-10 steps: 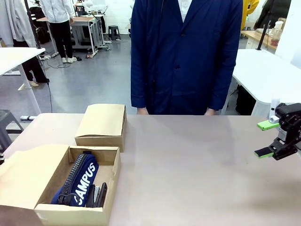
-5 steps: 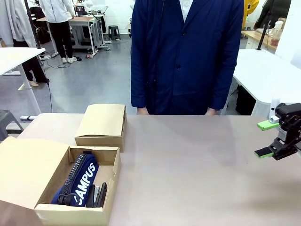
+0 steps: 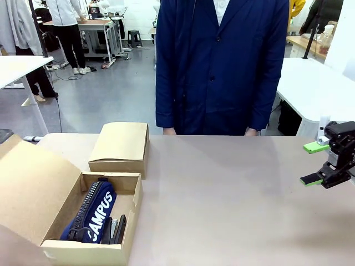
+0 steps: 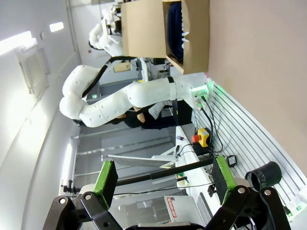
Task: Place items inside the box.
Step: Close the lid of the Mailer Box closest to the robot.
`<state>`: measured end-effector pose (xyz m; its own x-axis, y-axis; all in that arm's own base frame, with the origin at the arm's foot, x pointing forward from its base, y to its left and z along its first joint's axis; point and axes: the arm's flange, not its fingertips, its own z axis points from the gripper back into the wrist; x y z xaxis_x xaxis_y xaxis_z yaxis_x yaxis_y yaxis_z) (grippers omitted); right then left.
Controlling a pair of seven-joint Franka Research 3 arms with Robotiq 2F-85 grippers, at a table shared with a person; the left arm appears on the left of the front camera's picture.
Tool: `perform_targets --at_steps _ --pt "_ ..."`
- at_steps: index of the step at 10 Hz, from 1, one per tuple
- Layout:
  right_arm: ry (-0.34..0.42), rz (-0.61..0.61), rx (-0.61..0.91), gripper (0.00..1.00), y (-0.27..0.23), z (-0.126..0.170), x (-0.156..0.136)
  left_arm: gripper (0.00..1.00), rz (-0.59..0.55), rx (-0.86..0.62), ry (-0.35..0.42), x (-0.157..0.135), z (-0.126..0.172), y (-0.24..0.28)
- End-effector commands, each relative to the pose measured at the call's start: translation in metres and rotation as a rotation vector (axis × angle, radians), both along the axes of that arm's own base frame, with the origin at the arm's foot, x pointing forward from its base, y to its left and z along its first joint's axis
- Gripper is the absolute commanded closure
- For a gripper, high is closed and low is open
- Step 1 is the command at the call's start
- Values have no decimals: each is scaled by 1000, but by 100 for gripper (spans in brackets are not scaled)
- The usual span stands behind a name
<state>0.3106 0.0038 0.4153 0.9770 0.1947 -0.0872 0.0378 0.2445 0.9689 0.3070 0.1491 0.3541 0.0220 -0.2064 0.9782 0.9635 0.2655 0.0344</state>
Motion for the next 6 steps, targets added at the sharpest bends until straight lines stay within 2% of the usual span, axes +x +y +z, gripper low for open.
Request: perform_targets --at_steps 1,3,4,6 --pt "9 -11 9 0 1 2 -2 0 18 -79 -59 -6 23 -37" --pt "9 -11 9 0 1 2 -2 0 -37 -172 -79 -11 44 -74" --pt "9 -11 9 0 1 2 -2 0 -54 -157 -121 -14 50 -95" --pt "9 -11 9 0 1 2 -2 0 -134 -155 -134 -17 49 -147"
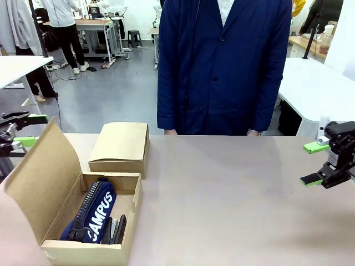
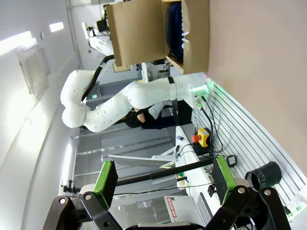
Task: Place items inside the box.
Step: Close the lid of the Mailer Box closest to the robot.
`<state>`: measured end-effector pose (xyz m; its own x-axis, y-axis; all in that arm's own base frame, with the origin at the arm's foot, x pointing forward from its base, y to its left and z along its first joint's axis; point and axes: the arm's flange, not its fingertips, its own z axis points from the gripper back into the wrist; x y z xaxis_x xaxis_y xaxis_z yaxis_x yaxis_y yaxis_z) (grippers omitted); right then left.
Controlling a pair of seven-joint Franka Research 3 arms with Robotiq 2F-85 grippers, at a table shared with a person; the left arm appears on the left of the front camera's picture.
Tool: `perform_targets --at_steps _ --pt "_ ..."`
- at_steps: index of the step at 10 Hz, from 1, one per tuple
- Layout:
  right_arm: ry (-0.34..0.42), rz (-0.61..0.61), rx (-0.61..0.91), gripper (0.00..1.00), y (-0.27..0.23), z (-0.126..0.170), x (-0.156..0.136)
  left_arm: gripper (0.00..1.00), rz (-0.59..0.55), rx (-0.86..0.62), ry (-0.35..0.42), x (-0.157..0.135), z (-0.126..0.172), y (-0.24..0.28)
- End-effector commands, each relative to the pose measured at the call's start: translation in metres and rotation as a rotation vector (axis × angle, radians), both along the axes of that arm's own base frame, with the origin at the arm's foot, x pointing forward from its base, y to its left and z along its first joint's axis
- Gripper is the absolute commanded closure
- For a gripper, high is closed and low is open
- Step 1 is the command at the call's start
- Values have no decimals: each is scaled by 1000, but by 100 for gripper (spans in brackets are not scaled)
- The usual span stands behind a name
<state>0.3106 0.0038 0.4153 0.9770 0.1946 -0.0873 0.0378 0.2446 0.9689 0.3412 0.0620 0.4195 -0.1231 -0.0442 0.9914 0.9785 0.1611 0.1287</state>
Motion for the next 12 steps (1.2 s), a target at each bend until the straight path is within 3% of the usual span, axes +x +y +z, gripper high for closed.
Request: perform_targets --at_steps 1,4,9,10,12 --pt "9 -11 9 0 1 2 -2 0 -63 44 17 -53 -28 -83" --pt "9 -11 9 0 1 2 -2 0 -209 125 93 -77 -62 -128" --pt "9 -11 9 0 1 2 -2 0 -348 369 89 -129 -111 -170" --pt "9 -11 9 0 1 2 -2 0 -334 422 43 -136 -121 -172" --pt "9 -11 9 0 1 2 -2 0 -348 465 62 -139 -130 -171"
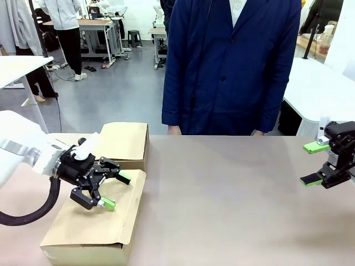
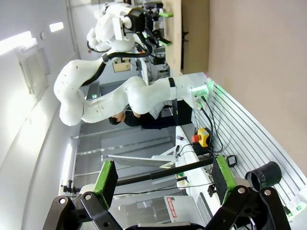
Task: Place items inside the box.
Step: Close the lid of the Mailer Box closest to the robot.
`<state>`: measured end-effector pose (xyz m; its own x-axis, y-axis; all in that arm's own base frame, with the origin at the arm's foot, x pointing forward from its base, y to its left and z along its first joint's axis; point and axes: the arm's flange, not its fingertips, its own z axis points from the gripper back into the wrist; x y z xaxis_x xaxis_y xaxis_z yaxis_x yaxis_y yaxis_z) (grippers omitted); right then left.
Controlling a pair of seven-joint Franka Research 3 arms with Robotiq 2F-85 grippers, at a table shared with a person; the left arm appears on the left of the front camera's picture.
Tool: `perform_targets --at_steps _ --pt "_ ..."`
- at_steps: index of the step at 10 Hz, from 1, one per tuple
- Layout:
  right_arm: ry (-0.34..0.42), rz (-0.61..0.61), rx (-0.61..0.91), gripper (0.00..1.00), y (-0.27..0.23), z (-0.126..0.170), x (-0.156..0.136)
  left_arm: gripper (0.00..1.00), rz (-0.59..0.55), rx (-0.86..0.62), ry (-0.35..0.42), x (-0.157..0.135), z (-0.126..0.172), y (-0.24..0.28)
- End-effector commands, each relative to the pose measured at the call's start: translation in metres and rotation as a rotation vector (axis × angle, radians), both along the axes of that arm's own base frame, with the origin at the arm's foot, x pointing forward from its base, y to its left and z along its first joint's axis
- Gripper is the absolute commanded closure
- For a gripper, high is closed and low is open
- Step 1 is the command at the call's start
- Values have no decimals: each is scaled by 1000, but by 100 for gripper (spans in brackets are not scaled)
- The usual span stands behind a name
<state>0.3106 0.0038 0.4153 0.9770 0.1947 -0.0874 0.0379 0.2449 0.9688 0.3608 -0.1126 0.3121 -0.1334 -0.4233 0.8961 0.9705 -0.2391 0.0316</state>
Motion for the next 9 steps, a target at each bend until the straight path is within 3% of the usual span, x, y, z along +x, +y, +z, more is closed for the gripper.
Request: perform_targets --at_steps 1,4,6,8,9 --pt "9 -11 9 0 1 2 -2 0 4 56 -16 -158 -25 4" --pt "9 -11 9 0 1 2 -2 0 4 76 -1 -156 -20 9" --pt "9 -11 9 0 1 2 -2 0 63 -42 25 -143 24 27" --pt "9 -11 9 0 1 2 -2 0 187 -161 182 -127 84 73" --pt "9 -11 9 0 1 2 -2 0 250 -209 406 -119 106 108"
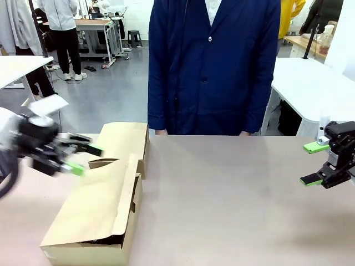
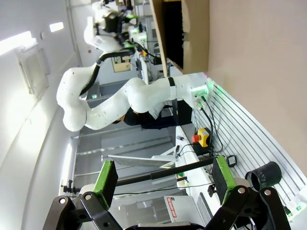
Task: Place items inside the box.
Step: Close the lid of the Mailer Box closest to the robot.
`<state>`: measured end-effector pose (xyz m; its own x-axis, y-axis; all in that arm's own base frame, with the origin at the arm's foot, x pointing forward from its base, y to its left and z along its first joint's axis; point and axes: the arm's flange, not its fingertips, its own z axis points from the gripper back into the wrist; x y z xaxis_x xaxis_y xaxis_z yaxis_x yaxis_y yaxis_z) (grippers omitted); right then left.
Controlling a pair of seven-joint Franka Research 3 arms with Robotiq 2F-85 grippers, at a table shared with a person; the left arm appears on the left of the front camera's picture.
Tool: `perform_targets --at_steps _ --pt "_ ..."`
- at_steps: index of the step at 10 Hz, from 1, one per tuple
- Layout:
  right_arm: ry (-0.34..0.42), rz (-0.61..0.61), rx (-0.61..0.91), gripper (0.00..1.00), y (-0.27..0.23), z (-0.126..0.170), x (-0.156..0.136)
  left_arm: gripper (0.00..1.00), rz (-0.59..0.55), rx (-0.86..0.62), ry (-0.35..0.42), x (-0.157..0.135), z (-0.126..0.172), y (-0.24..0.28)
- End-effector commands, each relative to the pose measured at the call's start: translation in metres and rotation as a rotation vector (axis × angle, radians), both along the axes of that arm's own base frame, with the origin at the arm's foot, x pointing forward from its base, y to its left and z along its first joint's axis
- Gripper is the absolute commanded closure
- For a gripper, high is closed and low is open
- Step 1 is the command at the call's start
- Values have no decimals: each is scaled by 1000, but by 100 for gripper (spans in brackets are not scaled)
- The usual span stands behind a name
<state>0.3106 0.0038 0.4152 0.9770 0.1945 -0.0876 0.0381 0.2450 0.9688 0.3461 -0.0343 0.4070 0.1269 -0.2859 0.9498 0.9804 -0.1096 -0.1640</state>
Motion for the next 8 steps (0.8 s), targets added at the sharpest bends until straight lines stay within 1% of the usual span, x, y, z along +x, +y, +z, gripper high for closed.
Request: perform_targets --at_steps 1,2,3,4,5,6,8 --pt "9 -11 9 0 1 3 -2 0 146 -71 339 -100 18 55" --pt "9 -11 9 0 1 3 -2 0 176 -85 488 -97 16 75" --pt "9 -11 9 0 1 3 -2 0 338 -121 680 -90 10 87" --pt "9 -11 9 0 1 3 -2 0 318 -210 883 -84 -2 98" --pt "9 -11 9 0 1 3 -2 0 425 -104 1050 -79 -19 98" --pt "9 -11 9 0 1 3 -2 0 263 -90 652 -63 19 132" --pt "9 -11 9 0 1 3 -2 0 263 -90 652 -63 19 132"
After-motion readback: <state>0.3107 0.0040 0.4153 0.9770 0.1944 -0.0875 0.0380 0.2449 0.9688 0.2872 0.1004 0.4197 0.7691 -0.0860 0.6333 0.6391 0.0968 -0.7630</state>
